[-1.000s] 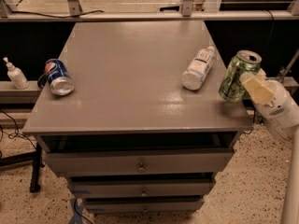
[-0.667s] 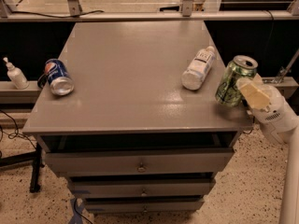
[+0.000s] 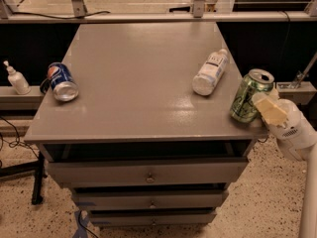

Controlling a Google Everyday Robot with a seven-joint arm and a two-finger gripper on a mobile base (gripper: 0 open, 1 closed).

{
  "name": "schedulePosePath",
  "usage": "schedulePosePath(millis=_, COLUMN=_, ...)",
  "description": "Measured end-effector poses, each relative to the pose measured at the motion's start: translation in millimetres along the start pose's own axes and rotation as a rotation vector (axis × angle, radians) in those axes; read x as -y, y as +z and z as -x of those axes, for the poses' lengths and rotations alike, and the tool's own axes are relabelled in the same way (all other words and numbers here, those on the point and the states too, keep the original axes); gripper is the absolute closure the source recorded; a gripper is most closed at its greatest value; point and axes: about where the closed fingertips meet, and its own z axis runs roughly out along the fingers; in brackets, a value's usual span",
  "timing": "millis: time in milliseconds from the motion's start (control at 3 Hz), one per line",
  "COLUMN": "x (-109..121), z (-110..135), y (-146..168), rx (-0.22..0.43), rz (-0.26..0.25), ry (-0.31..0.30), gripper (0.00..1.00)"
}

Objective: Place green can upright

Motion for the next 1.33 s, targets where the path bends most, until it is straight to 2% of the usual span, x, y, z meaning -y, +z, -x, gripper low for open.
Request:
schedulePosePath(millis=333, x=3.1, z=0.4, y=-5.0, rx=-0.023, rz=0.014, ry=0.004, gripper=1.0)
schedulePosePath(millis=667, x=2.5, z=-1.4, y=-9.5, rx=-0.043, rz=0.023, ry=0.013, gripper=0.81)
schedulePosePath(millis=1333, x=1.6, z=-0.1, y=-14.8, rx=-0.072, rz=0.04, ry=0.025, gripper=0.34)
